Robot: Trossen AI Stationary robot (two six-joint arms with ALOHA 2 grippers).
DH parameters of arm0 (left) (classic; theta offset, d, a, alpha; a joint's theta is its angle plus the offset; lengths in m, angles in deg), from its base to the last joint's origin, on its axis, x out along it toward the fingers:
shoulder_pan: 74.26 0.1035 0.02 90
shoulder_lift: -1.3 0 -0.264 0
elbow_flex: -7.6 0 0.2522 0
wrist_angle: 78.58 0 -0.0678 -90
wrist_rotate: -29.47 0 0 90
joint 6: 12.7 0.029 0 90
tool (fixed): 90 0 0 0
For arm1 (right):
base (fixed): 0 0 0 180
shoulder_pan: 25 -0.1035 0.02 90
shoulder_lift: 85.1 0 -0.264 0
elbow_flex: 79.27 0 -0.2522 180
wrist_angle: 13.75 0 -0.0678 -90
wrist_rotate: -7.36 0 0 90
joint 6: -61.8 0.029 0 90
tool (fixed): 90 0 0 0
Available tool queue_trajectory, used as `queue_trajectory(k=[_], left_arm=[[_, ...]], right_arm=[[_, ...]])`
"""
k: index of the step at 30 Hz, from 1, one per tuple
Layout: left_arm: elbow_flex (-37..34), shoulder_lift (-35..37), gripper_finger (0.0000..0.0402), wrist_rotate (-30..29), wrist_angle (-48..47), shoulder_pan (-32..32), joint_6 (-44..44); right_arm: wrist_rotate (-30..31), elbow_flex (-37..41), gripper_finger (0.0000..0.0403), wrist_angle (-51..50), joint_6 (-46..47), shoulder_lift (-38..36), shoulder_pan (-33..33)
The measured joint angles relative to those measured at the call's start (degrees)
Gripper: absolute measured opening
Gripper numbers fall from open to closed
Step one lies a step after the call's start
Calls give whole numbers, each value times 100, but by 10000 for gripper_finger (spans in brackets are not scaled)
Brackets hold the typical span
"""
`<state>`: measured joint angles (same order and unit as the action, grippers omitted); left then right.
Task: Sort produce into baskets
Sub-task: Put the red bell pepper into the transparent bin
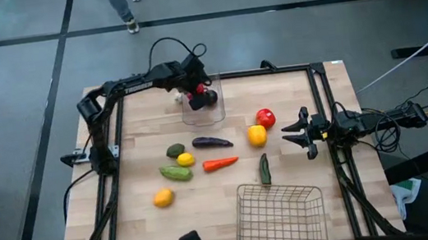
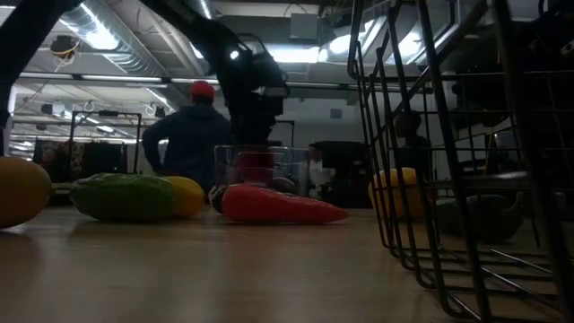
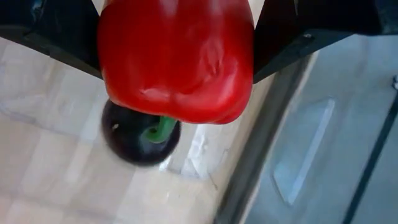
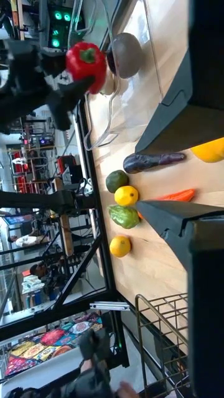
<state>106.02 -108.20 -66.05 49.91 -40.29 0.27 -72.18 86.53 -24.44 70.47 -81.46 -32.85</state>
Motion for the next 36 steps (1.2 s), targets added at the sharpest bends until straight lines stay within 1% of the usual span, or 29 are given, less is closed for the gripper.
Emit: queue_trajectory(k=[9, 14, 17, 21, 24, 29, 33, 36], left_arm=[[-9, -476, 337, -60, 356, 183, -59], [-7, -535, 338, -57, 484, 219, -91], [-9, -552, 338, -53, 380, 219, -238], [-9, -545, 338, -52, 444, 219, -143], [-9, -545, 350, -52, 434, 221, -150], [-9, -545, 391, 20, 413, 269, -186], [-9, -545, 392, 307, 413, 298, -205], [-9, -521, 395, 401, 411, 296, -150]], right_arm=[[0, 0, 127, 2, 2, -2, 1], [-1, -1, 127, 2, 0, 0, 1], [-1, -1, 127, 0, 0, 0, -1], [0, -1, 127, 0, 1, 0, 0], [1, -1, 127, 0, 1, -2, 1], [1, 0, 127, 1, 0, -1, 1], [-1, -1, 127, 0, 1, 0, 1], [-1, 1, 127, 0, 0, 0, -1]])
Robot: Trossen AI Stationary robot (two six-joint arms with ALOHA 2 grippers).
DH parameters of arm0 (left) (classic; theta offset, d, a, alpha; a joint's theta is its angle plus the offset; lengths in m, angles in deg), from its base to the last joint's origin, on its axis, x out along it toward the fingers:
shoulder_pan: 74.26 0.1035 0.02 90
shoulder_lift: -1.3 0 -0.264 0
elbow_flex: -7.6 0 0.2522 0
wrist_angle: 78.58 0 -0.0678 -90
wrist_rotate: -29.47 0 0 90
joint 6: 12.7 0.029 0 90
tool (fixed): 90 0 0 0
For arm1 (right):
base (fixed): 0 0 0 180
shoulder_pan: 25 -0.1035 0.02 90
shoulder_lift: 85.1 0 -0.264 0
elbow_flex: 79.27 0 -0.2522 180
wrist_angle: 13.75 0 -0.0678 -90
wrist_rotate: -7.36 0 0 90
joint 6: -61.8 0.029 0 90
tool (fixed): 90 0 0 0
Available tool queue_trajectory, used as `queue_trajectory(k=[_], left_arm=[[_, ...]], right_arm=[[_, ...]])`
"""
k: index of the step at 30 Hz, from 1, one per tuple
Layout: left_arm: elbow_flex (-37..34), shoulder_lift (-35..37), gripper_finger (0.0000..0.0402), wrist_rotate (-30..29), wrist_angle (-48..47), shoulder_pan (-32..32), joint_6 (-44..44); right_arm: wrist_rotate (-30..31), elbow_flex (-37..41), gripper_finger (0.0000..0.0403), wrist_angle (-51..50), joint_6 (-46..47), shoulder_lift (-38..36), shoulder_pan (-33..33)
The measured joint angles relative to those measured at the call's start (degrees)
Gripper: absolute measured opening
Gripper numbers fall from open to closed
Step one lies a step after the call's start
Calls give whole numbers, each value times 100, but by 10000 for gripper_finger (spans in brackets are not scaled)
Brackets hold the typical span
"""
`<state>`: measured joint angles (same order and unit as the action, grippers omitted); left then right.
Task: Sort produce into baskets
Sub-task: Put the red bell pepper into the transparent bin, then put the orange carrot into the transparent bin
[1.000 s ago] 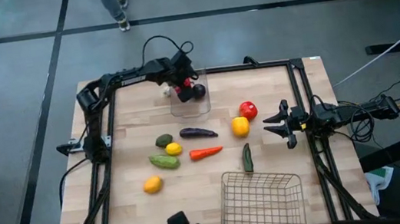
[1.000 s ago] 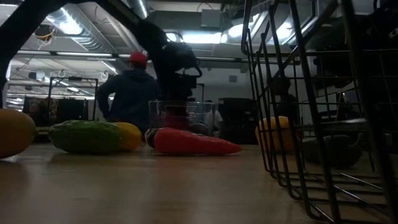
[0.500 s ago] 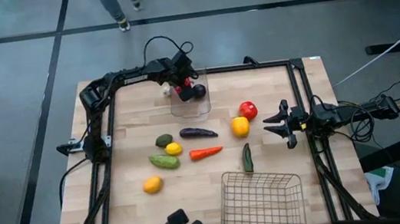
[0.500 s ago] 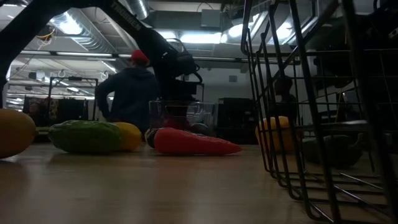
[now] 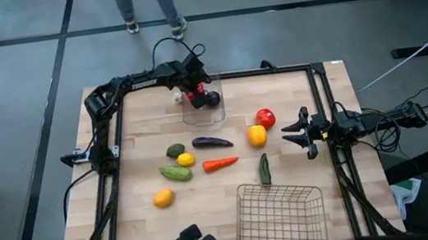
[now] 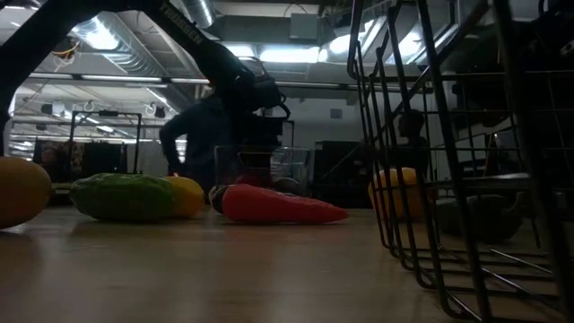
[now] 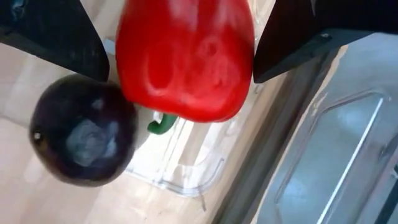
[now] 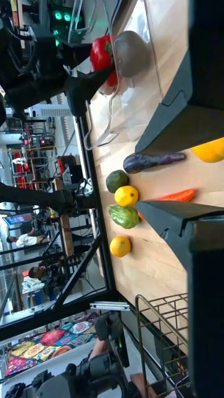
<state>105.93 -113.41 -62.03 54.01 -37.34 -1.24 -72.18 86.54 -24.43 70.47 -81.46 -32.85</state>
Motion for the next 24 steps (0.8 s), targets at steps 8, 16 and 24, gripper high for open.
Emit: queue_trajectory(k=[8, 16, 24], left_arm=[[55, 348, 397, 140, 19, -2, 89], [61, 925, 396, 798, 0, -98, -214], [68, 1252, 395, 2212, -53, -685, -1335]], right_arm=[[2, -2, 127, 0, 0, -2, 2], [2, -2, 127, 0, 2, -2, 0], [1, -2, 127, 0, 2, -1, 1]])
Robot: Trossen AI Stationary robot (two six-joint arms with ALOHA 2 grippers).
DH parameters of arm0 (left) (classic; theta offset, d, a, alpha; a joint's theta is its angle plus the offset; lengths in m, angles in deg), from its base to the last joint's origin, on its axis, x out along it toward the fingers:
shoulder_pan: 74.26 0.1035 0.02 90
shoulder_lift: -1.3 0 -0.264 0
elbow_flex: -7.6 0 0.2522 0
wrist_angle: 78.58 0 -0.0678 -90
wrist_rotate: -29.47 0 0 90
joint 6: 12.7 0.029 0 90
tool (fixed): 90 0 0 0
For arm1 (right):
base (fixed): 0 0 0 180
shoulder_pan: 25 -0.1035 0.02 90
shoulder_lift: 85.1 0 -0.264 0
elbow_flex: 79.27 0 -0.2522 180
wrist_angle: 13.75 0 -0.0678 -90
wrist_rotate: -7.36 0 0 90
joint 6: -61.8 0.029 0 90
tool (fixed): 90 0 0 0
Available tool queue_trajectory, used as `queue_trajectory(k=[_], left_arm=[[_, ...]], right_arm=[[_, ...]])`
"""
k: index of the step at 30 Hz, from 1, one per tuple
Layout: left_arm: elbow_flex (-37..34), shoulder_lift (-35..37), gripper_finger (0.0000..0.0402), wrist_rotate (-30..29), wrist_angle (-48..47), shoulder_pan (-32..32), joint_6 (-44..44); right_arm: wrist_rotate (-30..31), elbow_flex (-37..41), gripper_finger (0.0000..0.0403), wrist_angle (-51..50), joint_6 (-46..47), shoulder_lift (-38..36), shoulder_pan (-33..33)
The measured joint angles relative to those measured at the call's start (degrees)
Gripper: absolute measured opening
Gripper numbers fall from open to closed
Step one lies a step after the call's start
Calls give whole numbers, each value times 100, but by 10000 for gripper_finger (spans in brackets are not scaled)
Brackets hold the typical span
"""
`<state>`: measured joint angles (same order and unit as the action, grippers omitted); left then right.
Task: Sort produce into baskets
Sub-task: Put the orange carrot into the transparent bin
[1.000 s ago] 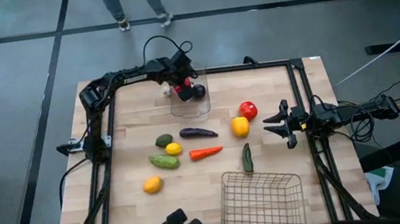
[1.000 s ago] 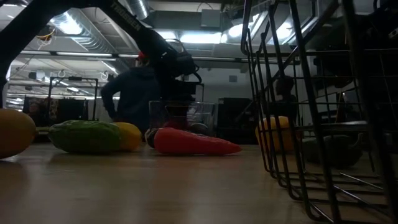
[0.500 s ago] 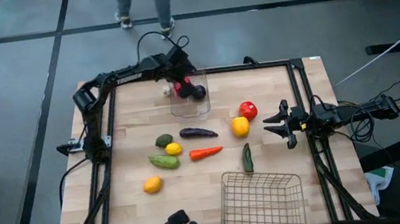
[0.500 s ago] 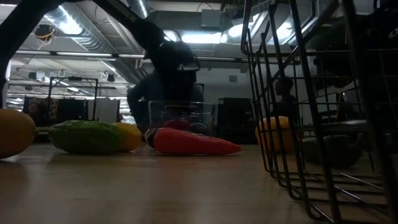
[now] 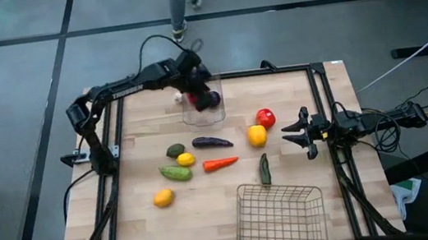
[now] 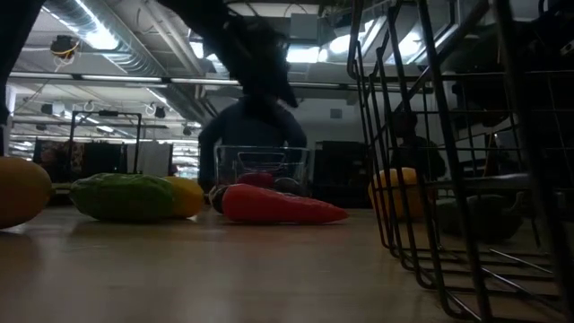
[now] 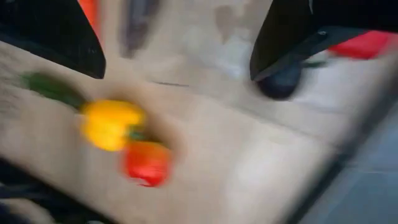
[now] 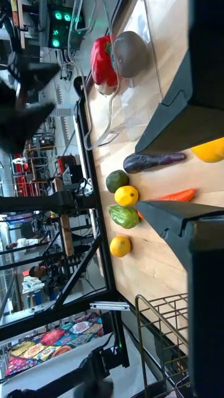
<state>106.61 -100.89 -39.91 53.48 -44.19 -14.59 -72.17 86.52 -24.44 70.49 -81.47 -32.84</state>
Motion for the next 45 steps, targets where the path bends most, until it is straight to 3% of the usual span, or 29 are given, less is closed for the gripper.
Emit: queue_trajectory(k=[10, 20, 29, 45], left_arm=[[-39, -11, 395, 4, -769, -1608, 74], [-46, -226, 394, -2100, -705, -2975, -360], [-48, -787, 363, -2251, -734, -3313, -1155], [-55, -1599, 335, -2288, -703, -3348, -1177]], right_arm=[[0, 0, 127, 0, 0, 1, 1], [1, 1, 127, 0, -1, -1, 1], [0, 1, 127, 0, -2, 0, -1], [3, 0, 127, 368, 13, -1, -1]])
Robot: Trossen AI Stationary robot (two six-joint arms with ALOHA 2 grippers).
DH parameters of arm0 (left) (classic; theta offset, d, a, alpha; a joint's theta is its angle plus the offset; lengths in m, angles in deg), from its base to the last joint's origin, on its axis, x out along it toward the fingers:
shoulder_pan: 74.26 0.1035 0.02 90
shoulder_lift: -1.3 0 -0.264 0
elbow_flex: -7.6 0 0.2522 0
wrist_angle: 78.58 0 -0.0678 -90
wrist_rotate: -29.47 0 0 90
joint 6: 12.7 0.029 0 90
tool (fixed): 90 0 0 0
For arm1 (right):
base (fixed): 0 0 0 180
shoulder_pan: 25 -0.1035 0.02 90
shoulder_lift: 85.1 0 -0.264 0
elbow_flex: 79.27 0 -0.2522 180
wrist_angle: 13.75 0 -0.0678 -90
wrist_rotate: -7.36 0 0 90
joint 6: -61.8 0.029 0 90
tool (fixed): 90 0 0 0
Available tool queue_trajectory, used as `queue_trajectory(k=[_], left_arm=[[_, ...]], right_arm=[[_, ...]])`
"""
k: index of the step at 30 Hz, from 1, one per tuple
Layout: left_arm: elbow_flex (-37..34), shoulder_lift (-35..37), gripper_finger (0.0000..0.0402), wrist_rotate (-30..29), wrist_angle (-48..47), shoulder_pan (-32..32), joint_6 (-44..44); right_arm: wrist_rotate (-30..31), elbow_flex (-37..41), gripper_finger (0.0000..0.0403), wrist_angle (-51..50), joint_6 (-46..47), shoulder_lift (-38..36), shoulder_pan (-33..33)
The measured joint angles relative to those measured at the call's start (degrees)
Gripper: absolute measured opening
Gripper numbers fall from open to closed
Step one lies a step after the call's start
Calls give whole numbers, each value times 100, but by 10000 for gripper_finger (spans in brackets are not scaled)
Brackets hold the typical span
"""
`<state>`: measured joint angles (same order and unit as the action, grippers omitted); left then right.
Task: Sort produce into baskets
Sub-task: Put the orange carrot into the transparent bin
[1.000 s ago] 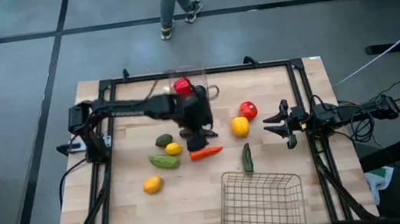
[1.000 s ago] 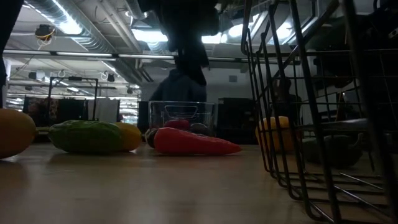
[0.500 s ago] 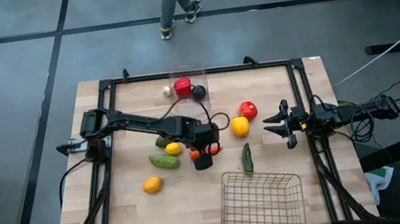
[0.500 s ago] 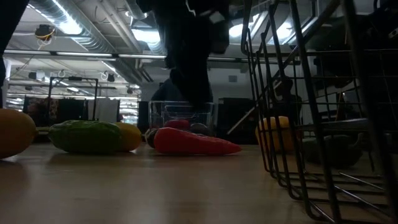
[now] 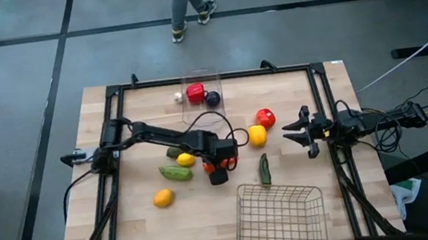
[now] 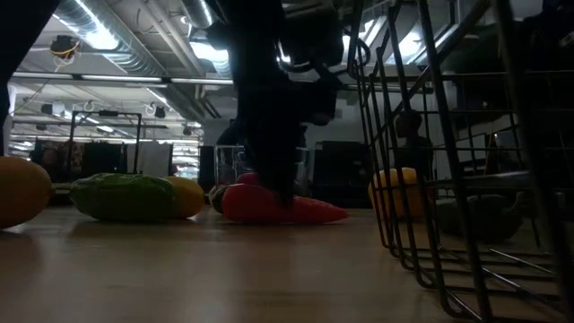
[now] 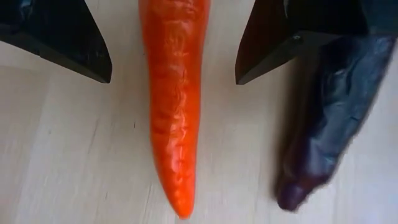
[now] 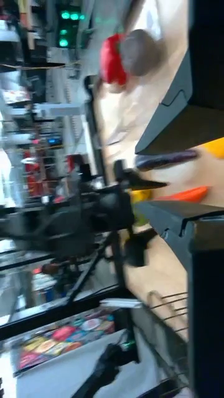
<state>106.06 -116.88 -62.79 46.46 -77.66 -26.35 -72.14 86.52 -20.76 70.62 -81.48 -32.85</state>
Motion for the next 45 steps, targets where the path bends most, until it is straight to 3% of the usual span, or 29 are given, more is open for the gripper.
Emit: queue_trajectory(k=[17, 24, 33, 39, 45], left_arm=[[9, -285, 335, -10, 4, 4, 196], [9, -285, 327, -6, -3, 7, 202], [9, -280, 229, -8, -23, 17, 163], [4, -200, 163, 82, -49, 111, 211], [33, -198, 118, 557, -49, 243, 216]], right_arm=[[2, 0, 129, 375, 290, 2, -1], [55, 0, 197, 375, 610, 0, 2], [140, -31, 288, 367, 614, 0, 1], [138, -217, 304, 368, 597, 0, 2], [208, -240, 305, 334, 595, 0, 2]])
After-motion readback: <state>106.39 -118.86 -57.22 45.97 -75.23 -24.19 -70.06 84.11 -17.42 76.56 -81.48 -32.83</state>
